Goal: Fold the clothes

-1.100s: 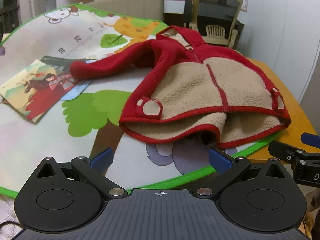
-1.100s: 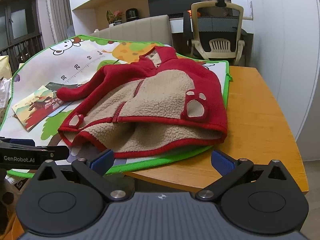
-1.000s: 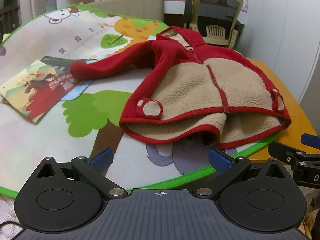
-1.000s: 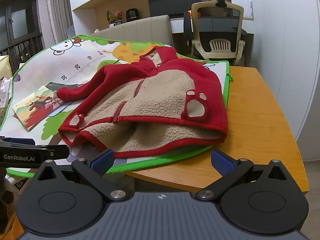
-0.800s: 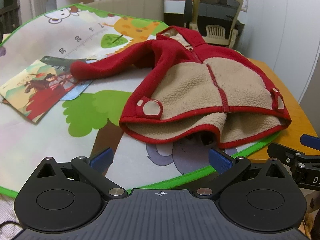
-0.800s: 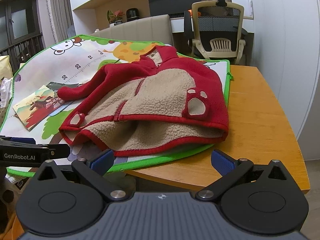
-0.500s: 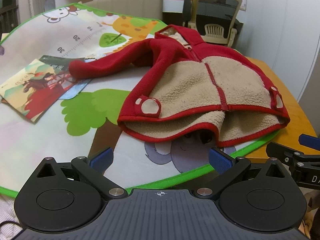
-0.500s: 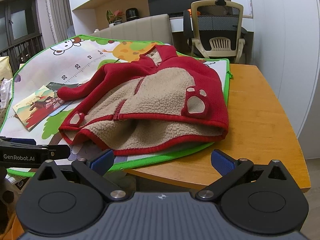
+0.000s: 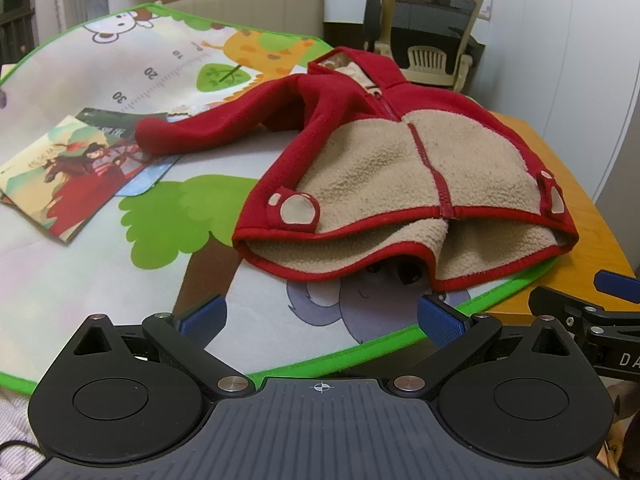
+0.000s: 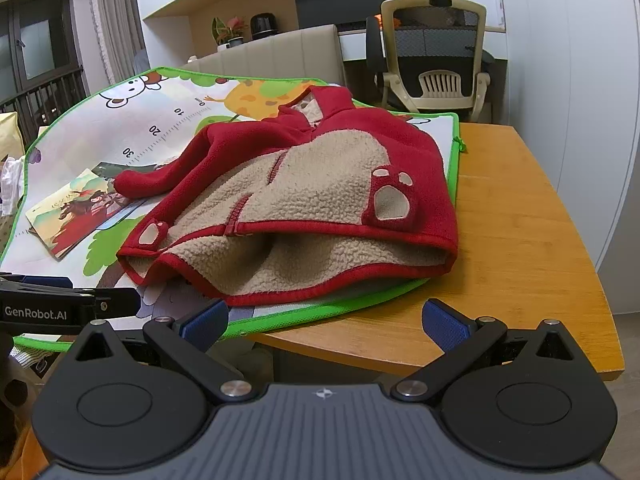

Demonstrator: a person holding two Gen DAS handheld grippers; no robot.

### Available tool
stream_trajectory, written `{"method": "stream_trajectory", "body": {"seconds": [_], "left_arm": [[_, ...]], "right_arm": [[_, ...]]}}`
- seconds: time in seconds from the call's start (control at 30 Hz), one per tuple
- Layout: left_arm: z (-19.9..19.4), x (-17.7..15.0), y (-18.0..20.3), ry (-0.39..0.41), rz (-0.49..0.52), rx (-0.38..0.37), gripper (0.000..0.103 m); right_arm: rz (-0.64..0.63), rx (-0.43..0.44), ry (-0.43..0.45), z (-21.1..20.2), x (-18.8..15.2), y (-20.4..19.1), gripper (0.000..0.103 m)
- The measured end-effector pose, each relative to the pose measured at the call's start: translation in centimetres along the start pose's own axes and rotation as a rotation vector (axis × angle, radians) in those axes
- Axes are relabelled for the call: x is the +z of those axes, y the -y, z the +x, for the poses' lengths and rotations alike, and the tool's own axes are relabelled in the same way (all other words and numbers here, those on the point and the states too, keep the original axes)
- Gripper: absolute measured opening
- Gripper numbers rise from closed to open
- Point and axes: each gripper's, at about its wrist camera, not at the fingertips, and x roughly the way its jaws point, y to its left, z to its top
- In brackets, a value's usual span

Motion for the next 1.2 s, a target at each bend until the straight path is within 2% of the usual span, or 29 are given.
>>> {"method": "stream_trajectory", "body": {"seconds": [0.57, 1.2], "left_arm": [[0.02, 0.02, -0.19, -0.008, -0.007, -0.003, 0.103], [-0.1, 0.44, -0.13, 0.019, 0.009, 0.004, 0.103]], "right_arm": [[-0.002, -0.008, -0.011, 0.24, -0.04, -0.18, 0.103], [0.004, -0.002, 0.042, -0.21, -0.06, 0.23, 0.103]]}}
